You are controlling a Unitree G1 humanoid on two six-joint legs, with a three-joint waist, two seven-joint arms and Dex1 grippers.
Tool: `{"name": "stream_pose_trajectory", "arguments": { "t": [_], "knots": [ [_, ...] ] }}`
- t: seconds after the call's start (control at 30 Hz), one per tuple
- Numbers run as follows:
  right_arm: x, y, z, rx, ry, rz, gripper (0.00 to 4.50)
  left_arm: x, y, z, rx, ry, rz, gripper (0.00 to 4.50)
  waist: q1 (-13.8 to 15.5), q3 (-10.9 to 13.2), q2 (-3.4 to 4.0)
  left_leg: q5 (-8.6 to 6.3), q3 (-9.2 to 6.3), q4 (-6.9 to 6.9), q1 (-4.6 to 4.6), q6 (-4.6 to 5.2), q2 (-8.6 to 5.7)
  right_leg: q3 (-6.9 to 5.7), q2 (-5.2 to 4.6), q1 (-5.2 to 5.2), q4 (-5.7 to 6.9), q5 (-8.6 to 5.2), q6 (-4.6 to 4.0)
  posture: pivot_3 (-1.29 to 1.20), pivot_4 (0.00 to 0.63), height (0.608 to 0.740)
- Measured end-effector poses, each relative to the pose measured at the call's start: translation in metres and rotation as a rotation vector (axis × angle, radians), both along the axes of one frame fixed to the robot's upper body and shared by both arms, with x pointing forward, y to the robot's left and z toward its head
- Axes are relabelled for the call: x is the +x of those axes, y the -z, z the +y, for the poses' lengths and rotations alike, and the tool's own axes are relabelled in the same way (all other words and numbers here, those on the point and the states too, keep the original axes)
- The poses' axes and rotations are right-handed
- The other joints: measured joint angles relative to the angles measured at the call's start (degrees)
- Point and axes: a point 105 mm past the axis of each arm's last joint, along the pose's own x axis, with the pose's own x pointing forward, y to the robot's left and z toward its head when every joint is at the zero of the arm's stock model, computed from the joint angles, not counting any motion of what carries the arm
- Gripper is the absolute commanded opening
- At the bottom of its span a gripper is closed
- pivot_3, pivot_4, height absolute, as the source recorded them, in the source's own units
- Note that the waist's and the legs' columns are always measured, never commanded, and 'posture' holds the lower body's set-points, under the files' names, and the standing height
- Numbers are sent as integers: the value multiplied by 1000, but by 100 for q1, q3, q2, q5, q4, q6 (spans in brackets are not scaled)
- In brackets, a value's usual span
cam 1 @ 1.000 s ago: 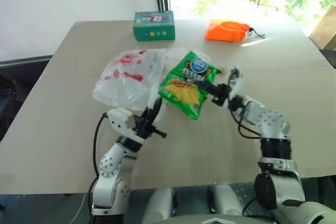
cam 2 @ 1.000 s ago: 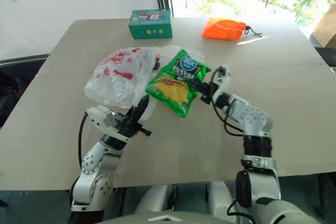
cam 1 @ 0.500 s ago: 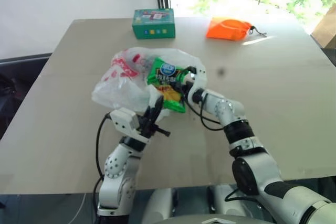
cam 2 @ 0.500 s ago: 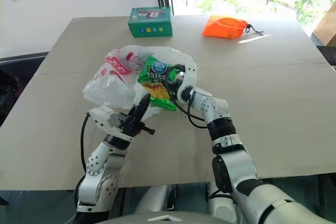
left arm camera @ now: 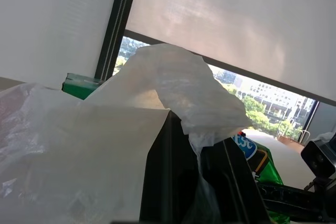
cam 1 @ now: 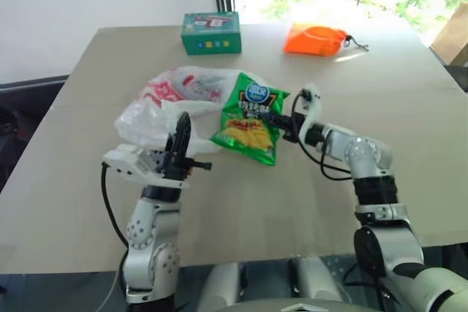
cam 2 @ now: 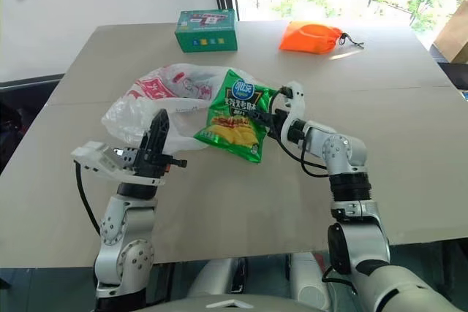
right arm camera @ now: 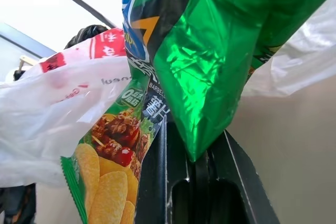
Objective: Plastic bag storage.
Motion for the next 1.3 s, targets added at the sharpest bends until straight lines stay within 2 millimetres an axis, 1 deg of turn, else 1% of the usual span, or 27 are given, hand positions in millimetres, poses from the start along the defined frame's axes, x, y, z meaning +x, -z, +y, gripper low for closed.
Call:
{"name": "stream_pose_trajectory", "arguments": {
  "t": [0.07, 0.13, 0.23, 0.3, 0.4, 0.47, 0.5, 0.53, 0.57, 0.6, 0.63, 0.67, 0.77, 0.83, 0.93, 1.0, 1.1, 1.17, 1.2, 1.23, 1.27, 1.3],
  "knots": [
    [-4, 2, 3, -8, -34, 17, 47, -2, -1, -4, 24, 23, -5, 0, 1, 0, 0, 0, 1, 0, 1, 0, -1, 0, 1, 1, 0, 0, 0, 0, 150, 740],
    [-10, 5, 11, -16, -83, 34, 47, -5, 2, -13, 56, 68, 2, 0, 4, 0, 0, 0, 4, 1, 1, 0, -4, 3, -1, 1, -1, 0, 0, 0, 150, 740],
    [-20, 9, 26, -13, -156, 55, 47, -10, 12, -25, 110, 134, 26, 0, 1, 0, 0, 0, 7, 1, 1, 0, -5, 5, -1, 0, -3, 0, 0, 0, 150, 740],
    [-21, 8, 36, -5, -171, 67, 47, -16, 21, -30, 147, 172, 50, 0, -6, 1, 1, 0, 7, 0, 2, 0, -3, 6, 1, -1, -2, 0, 0, 0, 150, 740],
    [-11, 6, 53, -26, -138, 66, 47, -26, 35, -36, 204, 222, 83, 0, -2, 2, 3, 0, 5, -1, 5, 0, -1, 5, 1, -1, 0, 0, 0, 0, 150, 740],
    [-2, 1, 65, -24, -94, 44, 47, -29, 41, -39, 217, 243, 92, 0, 0, 2, 3, 0, 4, -1, 5, -1, -2, 4, 1, -1, 0, 0, 0, 0, 150, 740],
    [9, -5, 71, 6, -30, 35, 47, -29, 44, -38, 224, 244, 95, 0, 0, 2, 3, 1, 4, -1, 5, -1, -3, 3, 0, -1, 2, 0, -1, 0, 150, 740],
    [15, -10, 73, 25, 4, 21, 47, -29, 45, -38, 228, 245, 95, 0, 4, 2, 3, 1, 3, -1, 5, -2, -5, 3, 0, -2, 2, 0, 0, 0, 150, 740],
    [22, -15, 72, 44, 45, 16, 47, -29, 45, -38, 230, 245, 93, 0, 23, 2, 3, 1, 1, 0, 5, -2, -6, -1, -2, 0, 1, 0, 0, 0, 150, 740],
    [39, -26, 58, 100, 157, 11, 47, -30, 45, -36, 231, 234, 86, 0, 55, 3, 2, 2, -4, 0, 1, -3, -11, -6, -7, 1, -1, 0, 0, 0, 150, 740],
    [43, -29, 54, 117, 183, 7, 47, -30, 46, -36, 231, 231, 87, 0, 72, 3, 2, 2, -4, 0, -1, -4, -14, -7, -12, 1, -4, 0, 0, 0, 150, 740],
    [52, -37, 43, 174, 257, 2, 47, -29, 48, -33, 225, 219, 91, 0, 73, 3, 2, 2, -2, 0, -1, -4, -15, -6, -14, 1, -6, 0, 0, 0, 150, 740],
    [61, -46, 26, 248, 352, -11, 47, -27, 48, -33, 209, 210, 88, 0, 31, 3, 2, 2, 3, -2, -2, -4, -14, -3, -14, 0, -8, 0, 0, 0, 150, 740],
    [63, -46, 23, 261, 366, -7, 47, -26, 46, -34, 186, 205, 78, 0, -6, 3, 3, 2, 6, -4, -2, -3, -6, 1, -8, -2, -7, 0, 0, 0, 150, 740],
    [57, -43, 26, 254, 331, 37, 47, -24, 41, -35, 158, 204, 59, 0, -15, 4, 4, 1, 9, -5, 0, -1, 5, 5, -2, -5, -1, -1, -1, 0, 150, 740],
    [49, -32, 30, 225, 288, 89, 47, -23, 40, -35, 155, 203, 56, 0, -10, 4, 4, 0, 9, -4, 0, 0, 6, 4, -3, -4, -1, -1, -1, 0, 150, 740],
    [30, -6, 35, 166, 213, 197, 47, -20, 39, -34, 143, 196, 50, 0, 4, 4, 4, 0, 11, -2, -2, 0, 1, 5, -8, -3, -2, 0, -1, 0, 150, 740],
    [15, 7, 41, 120, 149, 248, 47, -17, 37, -33, 140, 188, 43, 0, 6, 4, 4, 0, 10, -1, -3, 0, 0, 4, -9, -3, -2, 0, 0, 0, 150, 740],
    [9, 12, 45, 100, 121, 270, 47, -16, 35, -33, 141, 187, 36, 0, -3, 4, 4, 0, 12, -1, -2, 0, -1, 6, -7, -4, -1, 0, 0, 0, 150, 740],
    [7, 13, 46, 92, 109, 271, 47, -16, 35, -34, 141, 188, 32, 0, -3, 4, 4, 0, 12, -1, -2, 0, -1, 6, -7, -4, -1, 0, 0, 0, 150, 740],
    [-6, 15, 52, 63, 54, 271, 47, -13, 36, -35, 132, 189, 35, 0, -5, 3, 4, 0, 9, -1, 1, 0, -1, 4, -3, -3, 2, 0, 0, 0, 150, 740],
    [-7, 17, 54, 49, 50, 275, 47, -13, 36, -35, 128, 190, 37, 0, -6, 3, 4, 0, 9, -1, 1, 1, -1, 3, -1, -3, 3, 0, 0, 0, 150, 740]
  ]
}}
